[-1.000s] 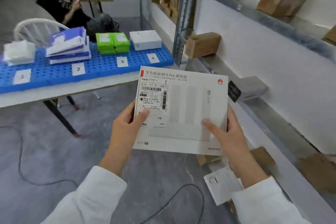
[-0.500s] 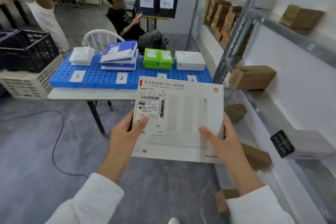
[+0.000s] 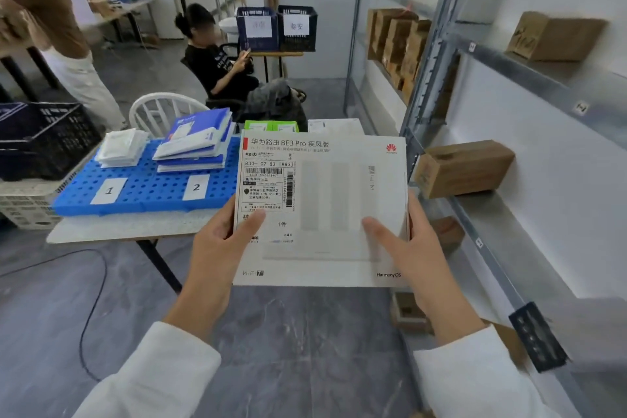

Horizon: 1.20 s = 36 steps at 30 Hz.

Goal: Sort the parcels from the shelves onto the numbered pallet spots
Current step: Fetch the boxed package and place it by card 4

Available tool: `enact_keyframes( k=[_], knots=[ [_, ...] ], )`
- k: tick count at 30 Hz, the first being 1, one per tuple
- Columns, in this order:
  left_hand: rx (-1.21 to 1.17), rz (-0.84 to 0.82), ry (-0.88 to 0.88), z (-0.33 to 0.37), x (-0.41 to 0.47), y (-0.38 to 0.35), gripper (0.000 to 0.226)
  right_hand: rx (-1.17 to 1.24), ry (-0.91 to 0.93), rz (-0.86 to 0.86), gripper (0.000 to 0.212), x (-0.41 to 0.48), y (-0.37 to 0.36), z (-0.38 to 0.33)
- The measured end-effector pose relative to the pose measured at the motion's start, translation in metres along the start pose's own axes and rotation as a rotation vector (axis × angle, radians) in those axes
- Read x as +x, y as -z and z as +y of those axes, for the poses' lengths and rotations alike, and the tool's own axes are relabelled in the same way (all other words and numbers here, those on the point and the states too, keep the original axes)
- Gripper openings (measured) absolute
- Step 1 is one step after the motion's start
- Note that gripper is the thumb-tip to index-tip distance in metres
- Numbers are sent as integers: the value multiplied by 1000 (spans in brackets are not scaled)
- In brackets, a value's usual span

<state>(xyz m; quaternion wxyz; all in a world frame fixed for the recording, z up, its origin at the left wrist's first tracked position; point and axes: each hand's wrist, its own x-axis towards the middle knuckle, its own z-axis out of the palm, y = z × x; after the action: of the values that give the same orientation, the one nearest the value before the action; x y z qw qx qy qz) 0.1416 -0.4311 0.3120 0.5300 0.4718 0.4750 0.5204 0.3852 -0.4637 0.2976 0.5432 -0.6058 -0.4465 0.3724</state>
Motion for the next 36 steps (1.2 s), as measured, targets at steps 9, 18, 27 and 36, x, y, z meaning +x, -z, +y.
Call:
enact_keyframes(
  k=[9,18,27,36],
  knots=[
    [-20,15,21,-11,55,-25,33,-10,-16,-19,69,57,7,9],
    [-70,-15,39,-14,138,-3,32,-75,-5,30,70,124,-38,-3],
    [-86,-50,63,-13,234,53,35,-116,-9,52,76,192,-116,-15],
    [-110,-58,116,-33,295,83,34,-153,-58,57,71,235,-163,-3]
  ],
)
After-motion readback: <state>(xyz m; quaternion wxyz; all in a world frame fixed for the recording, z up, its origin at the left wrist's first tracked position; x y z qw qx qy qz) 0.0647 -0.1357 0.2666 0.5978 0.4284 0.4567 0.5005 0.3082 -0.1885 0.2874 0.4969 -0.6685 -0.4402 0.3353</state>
